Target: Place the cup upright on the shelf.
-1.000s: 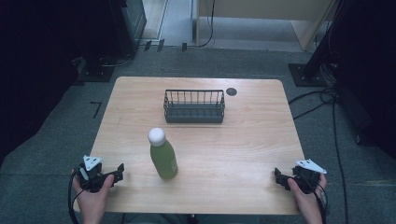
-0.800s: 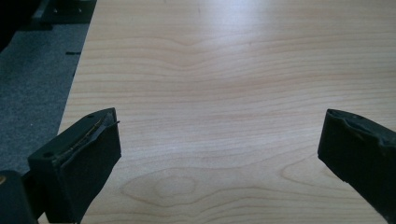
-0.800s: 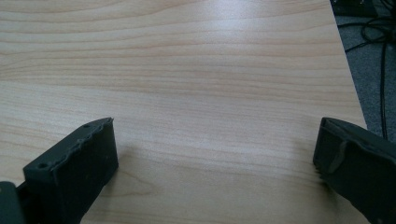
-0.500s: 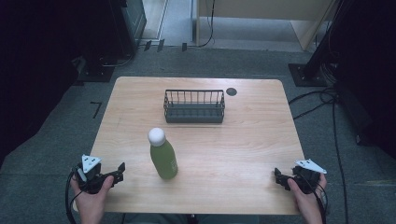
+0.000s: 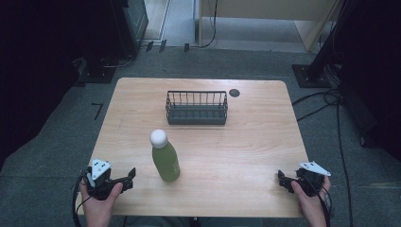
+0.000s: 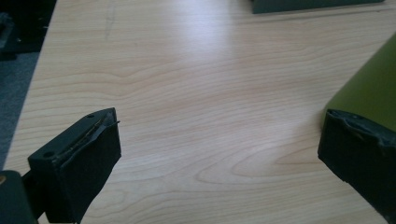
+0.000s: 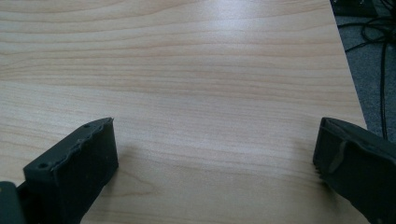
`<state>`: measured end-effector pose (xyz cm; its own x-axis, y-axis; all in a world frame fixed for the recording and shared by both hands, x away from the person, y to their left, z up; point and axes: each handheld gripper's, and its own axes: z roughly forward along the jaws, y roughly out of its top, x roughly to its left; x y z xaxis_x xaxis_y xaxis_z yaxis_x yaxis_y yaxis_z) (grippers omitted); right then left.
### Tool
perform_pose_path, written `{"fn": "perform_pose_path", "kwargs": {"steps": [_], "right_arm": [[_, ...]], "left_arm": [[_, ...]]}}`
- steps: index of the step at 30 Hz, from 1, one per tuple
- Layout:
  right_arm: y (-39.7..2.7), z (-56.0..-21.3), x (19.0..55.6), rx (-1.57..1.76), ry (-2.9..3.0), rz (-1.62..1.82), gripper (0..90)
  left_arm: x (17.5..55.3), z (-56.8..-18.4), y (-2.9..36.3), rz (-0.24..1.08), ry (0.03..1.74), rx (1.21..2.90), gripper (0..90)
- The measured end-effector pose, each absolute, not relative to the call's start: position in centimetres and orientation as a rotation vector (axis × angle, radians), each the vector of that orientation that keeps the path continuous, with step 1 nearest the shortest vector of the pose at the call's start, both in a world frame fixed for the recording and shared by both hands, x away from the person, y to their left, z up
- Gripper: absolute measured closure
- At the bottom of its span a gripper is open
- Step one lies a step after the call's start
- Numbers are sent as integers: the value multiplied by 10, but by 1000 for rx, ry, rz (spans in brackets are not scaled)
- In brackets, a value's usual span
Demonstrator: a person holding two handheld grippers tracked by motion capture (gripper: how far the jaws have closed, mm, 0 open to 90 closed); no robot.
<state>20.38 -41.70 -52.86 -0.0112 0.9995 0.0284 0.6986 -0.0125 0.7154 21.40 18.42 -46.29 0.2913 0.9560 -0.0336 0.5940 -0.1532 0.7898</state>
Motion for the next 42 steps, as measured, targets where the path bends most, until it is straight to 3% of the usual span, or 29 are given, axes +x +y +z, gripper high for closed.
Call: {"fn": "perform_pose_path", "kwargs": {"steps": [35, 42], "right_arm": [[-417, -529, 203, 1762, 1760, 775, 0], [-417, -529, 203, 1763, 1760, 775, 0]], "left_arm": [[207, -459, 111, 489, 1066, 1910, 5], [212, -455, 98, 516, 1052, 1886, 65]]}}
